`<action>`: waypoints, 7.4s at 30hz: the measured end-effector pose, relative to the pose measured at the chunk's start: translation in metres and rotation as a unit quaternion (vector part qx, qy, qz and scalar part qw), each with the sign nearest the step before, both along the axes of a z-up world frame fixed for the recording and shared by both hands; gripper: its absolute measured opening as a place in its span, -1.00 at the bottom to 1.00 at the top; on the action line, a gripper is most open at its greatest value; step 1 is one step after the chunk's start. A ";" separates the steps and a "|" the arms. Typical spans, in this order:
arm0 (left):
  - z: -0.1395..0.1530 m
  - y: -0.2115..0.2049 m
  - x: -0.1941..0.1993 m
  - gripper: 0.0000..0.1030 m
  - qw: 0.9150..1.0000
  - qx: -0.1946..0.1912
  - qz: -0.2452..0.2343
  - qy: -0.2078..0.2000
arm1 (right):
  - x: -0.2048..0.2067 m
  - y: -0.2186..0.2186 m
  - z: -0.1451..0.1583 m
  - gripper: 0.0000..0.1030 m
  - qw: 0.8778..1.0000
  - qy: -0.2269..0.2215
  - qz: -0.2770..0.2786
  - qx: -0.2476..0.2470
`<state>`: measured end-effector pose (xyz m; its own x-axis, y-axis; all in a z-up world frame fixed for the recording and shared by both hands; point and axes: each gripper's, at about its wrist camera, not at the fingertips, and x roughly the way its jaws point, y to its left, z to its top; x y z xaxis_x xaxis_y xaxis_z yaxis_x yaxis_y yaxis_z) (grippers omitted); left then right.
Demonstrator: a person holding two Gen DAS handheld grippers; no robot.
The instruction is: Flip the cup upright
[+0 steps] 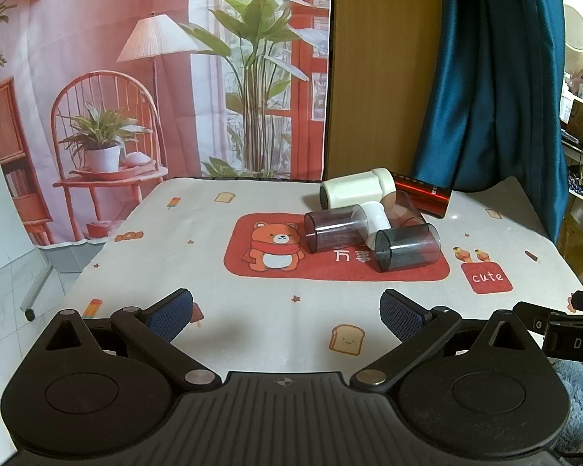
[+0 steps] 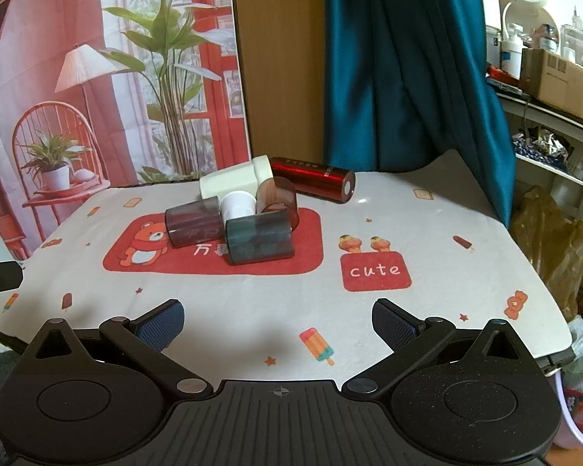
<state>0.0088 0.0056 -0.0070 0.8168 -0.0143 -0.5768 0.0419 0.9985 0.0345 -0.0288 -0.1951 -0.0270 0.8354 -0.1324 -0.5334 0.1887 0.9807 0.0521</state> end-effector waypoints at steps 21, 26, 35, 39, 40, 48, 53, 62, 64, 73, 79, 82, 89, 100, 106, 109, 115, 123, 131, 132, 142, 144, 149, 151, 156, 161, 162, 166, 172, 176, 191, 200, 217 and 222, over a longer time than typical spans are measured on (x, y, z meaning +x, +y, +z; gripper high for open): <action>-0.002 0.002 0.001 1.00 1.000 -0.006 0.001 0.006 | 0.002 0.000 -0.001 0.99 1.000 0.002 0.000 0.004; -0.005 0.004 0.002 1.00 1.000 -0.013 0.001 0.013 | 0.002 0.000 -0.003 0.99 1.000 0.006 0.003 0.005; -0.022 0.008 0.014 1.00 0.999 -0.009 0.008 0.052 | 0.018 -0.010 -0.010 0.99 0.999 0.024 -0.003 0.022; -0.027 0.008 0.023 1.00 0.998 0.012 0.011 0.053 | 0.034 -0.017 -0.014 1.00 0.999 0.026 -0.004 0.022; -0.027 0.007 0.026 1.00 0.998 0.015 0.009 0.056 | 0.039 -0.018 -0.015 1.00 0.999 0.025 -0.005 0.022; -0.025 0.025 0.077 1.00 0.999 -0.024 -0.025 0.035 | 0.080 -0.027 -0.024 0.99 0.999 0.021 -0.011 0.021; -0.033 0.023 0.134 0.98 0.999 -0.015 -0.034 0.020 | 0.093 -0.031 -0.035 0.99 0.999 0.030 -0.006 0.038; -0.063 -0.014 0.227 0.81 0.992 0.035 -0.115 0.031 | 0.104 -0.049 -0.053 1.00 0.996 0.045 -0.026 0.067; -0.073 -0.028 0.236 0.81 0.986 0.063 -0.149 0.031 | 0.107 -0.055 -0.056 1.00 0.996 0.050 -0.031 0.072; -0.107 -0.062 0.284 0.51 0.961 0.123 -0.246 0.033 | 0.126 -0.068 -0.071 1.00 0.993 0.080 -0.047 0.078; -0.126 -0.062 0.301 0.57 0.952 0.121 -0.276 0.052 | 0.133 -0.077 -0.081 1.00 0.990 0.098 -0.065 0.082; -0.132 -0.062 0.307 0.64 0.952 0.119 -0.278 0.055 | 0.136 -0.078 -0.085 1.00 0.989 0.105 -0.068 0.083; -0.140 -0.064 0.319 0.82 0.952 0.132 -0.267 0.073 | 0.141 -0.073 -0.087 1.00 0.989 0.115 -0.060 0.077; -0.133 -0.060 0.297 0.60 0.946 0.156 -0.269 0.089 | 0.136 -0.071 -0.080 1.00 0.990 0.106 -0.060 0.076; -0.126 -0.050 0.267 0.49 0.947 0.141 -0.262 0.119 | 0.133 -0.067 -0.079 1.00 0.990 0.105 -0.051 0.084; -0.124 -0.041 0.253 0.48 0.951 0.117 -0.254 0.132 | 0.130 -0.065 -0.076 1.00 0.990 0.097 -0.048 0.086; -0.120 -0.018 0.236 0.47 0.963 0.044 -0.206 0.170 | 0.120 -0.066 -0.071 1.00 0.990 0.079 -0.048 0.103; -0.118 0.002 0.195 0.47 0.971 -0.044 -0.098 0.212 | 0.106 -0.069 -0.070 1.00 0.989 0.066 -0.050 0.120; -0.122 0.015 0.150 0.47 0.964 -0.141 -0.003 0.227 | 0.091 -0.065 -0.067 1.00 0.990 0.062 -0.040 0.119; -0.122 0.015 0.146 0.47 0.963 -0.146 0.003 0.227 | 0.089 -0.065 -0.066 1.00 0.990 0.062 -0.040 0.117; -0.115 0.012 0.126 0.54 0.959 -0.182 -0.016 0.218 | 0.071 -0.055 -0.056 1.00 0.992 0.058 -0.038 0.101; -0.106 0.016 0.120 0.62 0.961 -0.191 -0.017 0.201 | 0.068 -0.053 -0.053 1.00 0.993 0.060 -0.035 0.100; -0.069 0.034 0.101 0.73 0.973 -0.192 -0.009 0.127 | 0.069 -0.041 -0.043 1.00 0.993 0.071 -0.010 0.093; -0.054 0.042 0.092 0.79 0.982 -0.167 0.001 0.092 | 0.074 -0.034 -0.040 1.00 0.992 0.081 0.007 0.096; -0.038 0.062 0.077 0.85 0.992 -0.101 0.067 0.036 | 0.105 -0.006 -0.037 0.99 0.983 0.116 0.074 0.121; -0.050 0.079 0.075 0.86 0.989 -0.088 0.112 0.043 | 0.160 0.038 -0.042 0.99 0.961 0.158 0.153 0.166; -0.054 0.081 0.075 0.86 0.987 -0.094 0.120 0.049 | 0.171 0.046 -0.044 0.99 0.956 0.168 0.163 0.177; -0.065 0.091 0.071 0.86 0.985 -0.105 0.126 0.059 | 0.203 0.065 -0.053 0.97 0.947 0.206 0.150 0.193; -0.080 0.089 0.074 0.86 0.985 -0.109 0.111 0.078 | 0.211 0.068 -0.071 0.71 0.944 0.237 0.124 0.194; -0.088 0.086 0.072 0.86 0.985 -0.108 0.103 0.087 | 0.210 0.059 -0.087 0.36 0.932 0.242 0.125 0.239; -0.092 0.081 0.071 0.87 0.985 -0.103 0.094 0.101 | 0.168 0.007 -0.093 0.34 0.950 0.169 0.097 0.244; -0.094 0.068 0.071 0.89 0.988 -0.084 0.065 0.110 | 0.159 -0.036 -0.092 0.33 0.974 0.140 0.036 0.175; -0.095 0.067 0.070 0.91 0.989 -0.074 0.060 0.115 | 0.119 0.006 -0.068 0.28 0.993 0.043 0.089 -0.060; -0.095 0.066 0.071 0.92 0.989 -0.072 0.061 0.118 | 0.118 0.011 -0.071 0.27 0.991 0.027 0.086 -0.099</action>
<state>0.0798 0.0721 -0.1025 0.6604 -0.0199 -0.7506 -0.0887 0.9906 -0.1043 0.0894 -0.1845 -0.0983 0.8253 -0.0979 -0.5562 0.0154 0.9884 -0.1512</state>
